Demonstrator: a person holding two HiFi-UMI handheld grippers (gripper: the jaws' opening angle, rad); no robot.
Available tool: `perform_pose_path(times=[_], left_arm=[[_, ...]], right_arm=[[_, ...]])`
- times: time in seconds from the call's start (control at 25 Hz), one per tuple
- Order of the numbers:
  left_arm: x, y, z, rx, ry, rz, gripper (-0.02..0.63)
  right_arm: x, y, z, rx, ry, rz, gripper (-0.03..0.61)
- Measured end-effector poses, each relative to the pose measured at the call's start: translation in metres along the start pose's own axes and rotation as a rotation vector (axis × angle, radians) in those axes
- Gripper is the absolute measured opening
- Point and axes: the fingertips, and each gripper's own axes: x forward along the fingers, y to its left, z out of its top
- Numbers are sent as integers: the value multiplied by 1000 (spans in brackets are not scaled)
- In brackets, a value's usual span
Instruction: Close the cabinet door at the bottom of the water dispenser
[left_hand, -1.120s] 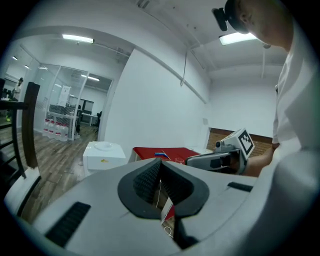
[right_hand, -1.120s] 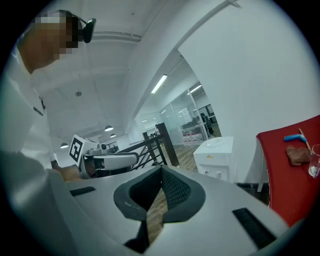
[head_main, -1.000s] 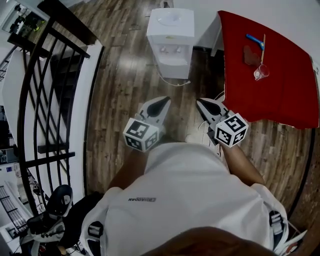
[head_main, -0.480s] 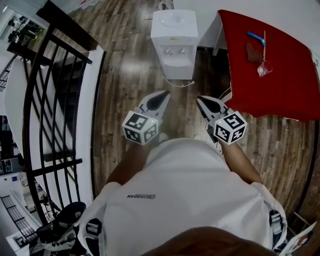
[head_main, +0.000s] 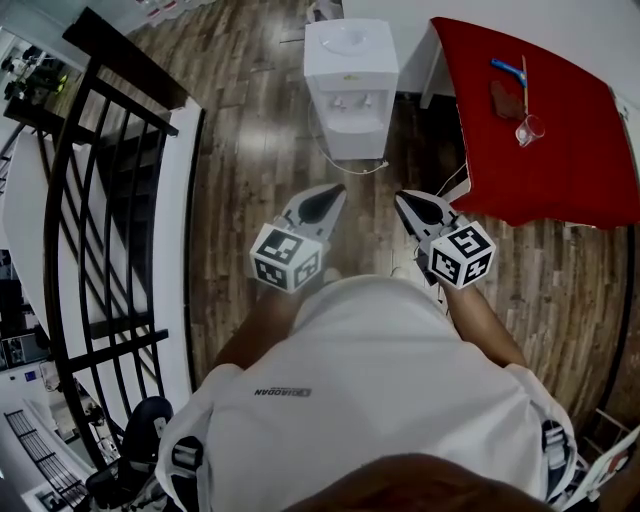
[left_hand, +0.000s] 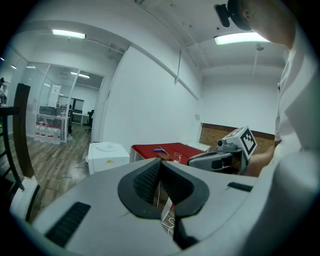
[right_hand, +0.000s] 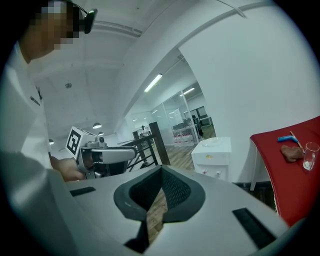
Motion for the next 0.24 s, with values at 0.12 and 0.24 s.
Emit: perform_pose_path(times=[0.12, 0.24], left_arm=[[-8, 6, 1, 5, -6, 7, -8], [-17, 15, 4, -1, -18, 21, -8]], right_arm=[[3, 9, 1, -12, 5, 1, 20], [8, 19, 3, -22, 10, 9, 20]])
